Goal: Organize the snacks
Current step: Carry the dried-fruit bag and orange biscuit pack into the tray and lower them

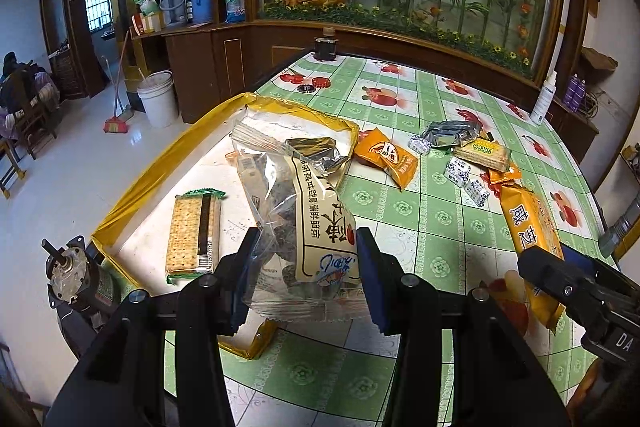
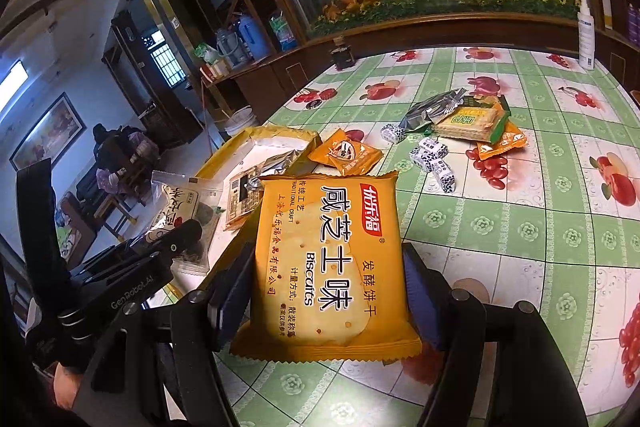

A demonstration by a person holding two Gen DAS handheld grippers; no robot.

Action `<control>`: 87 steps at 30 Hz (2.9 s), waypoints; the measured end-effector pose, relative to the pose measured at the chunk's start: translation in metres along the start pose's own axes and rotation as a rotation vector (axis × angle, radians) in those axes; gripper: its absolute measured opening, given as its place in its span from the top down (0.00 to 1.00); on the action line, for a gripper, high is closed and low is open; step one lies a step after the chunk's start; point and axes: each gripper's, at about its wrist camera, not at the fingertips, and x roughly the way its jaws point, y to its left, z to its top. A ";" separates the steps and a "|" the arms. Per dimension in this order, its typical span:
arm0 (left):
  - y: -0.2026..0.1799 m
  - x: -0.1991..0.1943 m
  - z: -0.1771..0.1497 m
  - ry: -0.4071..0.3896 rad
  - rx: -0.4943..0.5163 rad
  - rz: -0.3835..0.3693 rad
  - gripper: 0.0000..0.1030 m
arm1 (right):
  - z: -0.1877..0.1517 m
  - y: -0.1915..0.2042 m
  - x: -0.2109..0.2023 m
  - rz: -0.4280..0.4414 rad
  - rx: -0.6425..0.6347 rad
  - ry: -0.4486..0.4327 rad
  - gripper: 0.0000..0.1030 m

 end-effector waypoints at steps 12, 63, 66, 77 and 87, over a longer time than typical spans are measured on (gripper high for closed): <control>0.005 0.000 0.001 0.002 -0.009 0.003 0.56 | 0.000 0.004 0.006 -0.004 -0.010 0.013 0.31; 0.098 0.080 0.014 0.112 -0.152 0.101 0.53 | 0.065 0.131 0.222 0.111 -0.248 0.189 0.31; 0.102 0.079 0.011 0.117 -0.167 0.100 0.48 | 0.066 0.129 0.222 0.122 -0.241 0.185 0.31; 0.091 0.055 0.019 0.059 -0.166 0.086 0.25 | 0.072 0.100 0.179 0.117 -0.171 0.118 0.28; 0.060 0.039 0.022 0.041 -0.121 0.035 0.22 | 0.056 0.031 0.118 0.036 -0.066 0.067 0.26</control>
